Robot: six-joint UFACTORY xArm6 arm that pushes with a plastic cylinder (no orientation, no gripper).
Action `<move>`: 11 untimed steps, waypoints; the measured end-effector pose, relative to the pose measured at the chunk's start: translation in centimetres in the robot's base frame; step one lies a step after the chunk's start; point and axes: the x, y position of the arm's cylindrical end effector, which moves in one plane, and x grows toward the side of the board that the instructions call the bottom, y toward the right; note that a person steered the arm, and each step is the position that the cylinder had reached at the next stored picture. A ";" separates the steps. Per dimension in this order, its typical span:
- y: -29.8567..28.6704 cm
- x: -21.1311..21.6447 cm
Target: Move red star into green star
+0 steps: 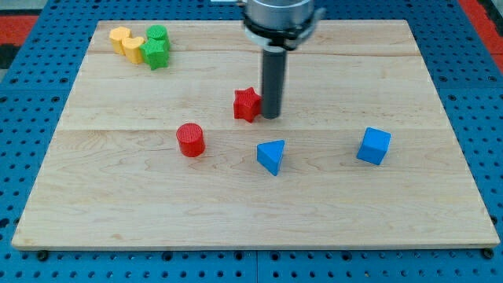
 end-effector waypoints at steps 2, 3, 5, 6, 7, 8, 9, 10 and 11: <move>-10.9 -3.4; -10.0 -3.4; -2.4 -3.8; -3.8 -6.7; -9.7 -8.6; -13.2 -7.7; -13.6 -4.1; -18.2 -3.0; -20.4 -3.7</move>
